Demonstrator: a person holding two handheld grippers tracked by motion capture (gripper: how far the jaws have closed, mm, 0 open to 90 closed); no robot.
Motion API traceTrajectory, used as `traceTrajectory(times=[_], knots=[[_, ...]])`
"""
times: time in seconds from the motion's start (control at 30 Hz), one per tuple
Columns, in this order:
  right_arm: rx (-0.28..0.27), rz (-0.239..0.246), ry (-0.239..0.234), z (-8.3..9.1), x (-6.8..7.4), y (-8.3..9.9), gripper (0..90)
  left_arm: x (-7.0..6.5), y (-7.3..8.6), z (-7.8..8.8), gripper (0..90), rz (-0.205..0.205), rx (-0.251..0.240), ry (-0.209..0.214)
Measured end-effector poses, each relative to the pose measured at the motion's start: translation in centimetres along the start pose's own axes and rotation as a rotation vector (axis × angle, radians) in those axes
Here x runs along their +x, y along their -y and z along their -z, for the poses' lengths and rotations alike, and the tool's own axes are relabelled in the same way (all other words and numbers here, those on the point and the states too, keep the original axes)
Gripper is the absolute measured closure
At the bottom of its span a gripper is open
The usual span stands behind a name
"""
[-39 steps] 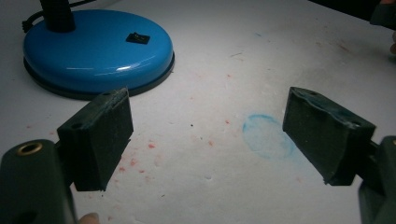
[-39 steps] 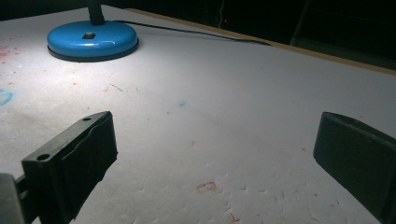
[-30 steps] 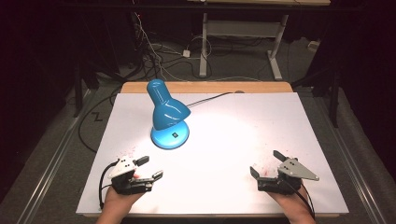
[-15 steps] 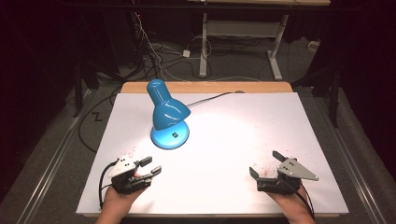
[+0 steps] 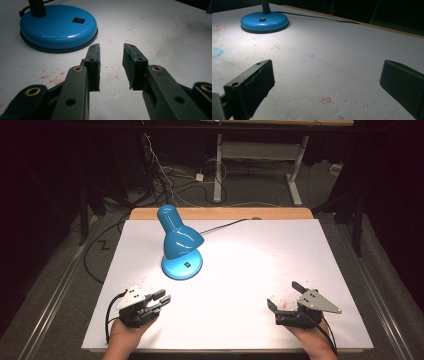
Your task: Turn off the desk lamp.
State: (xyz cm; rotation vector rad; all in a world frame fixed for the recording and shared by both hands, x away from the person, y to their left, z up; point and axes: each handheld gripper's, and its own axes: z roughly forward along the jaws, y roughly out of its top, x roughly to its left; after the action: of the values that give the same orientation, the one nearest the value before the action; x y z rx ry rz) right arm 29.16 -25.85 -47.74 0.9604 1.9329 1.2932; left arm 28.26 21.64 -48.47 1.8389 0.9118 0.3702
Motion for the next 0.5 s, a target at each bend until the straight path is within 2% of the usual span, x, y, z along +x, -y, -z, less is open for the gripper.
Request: traceTrajectory(times=[0.07, 0.17, 0.4, 0.5], knots=[[0.001, 0.001, 0.0, 0.0, 0.0, 0.0, 0.3, -0.05, -0.05, -0.04, 68.8, -0.001, 0.006, 0.001], [0.0, 0.003, -0.001, 0.04, -0.01, -0.03, 0.3, -0.05, -0.14, -0.17, 73.1, 0.012, 0.019, 0.031], [0.001, 0.005, -0.003, 0.07, 0.01, -0.02, 0.3, -0.22, -0.33, -0.23, 84.8, 0.001, 0.034, 0.045], [0.0, 0.003, -0.001, 0.11, 0.0, -0.05, 0.3, -0.17, -0.35, -0.26, 84.9, 0.006, 0.035, 0.051]])
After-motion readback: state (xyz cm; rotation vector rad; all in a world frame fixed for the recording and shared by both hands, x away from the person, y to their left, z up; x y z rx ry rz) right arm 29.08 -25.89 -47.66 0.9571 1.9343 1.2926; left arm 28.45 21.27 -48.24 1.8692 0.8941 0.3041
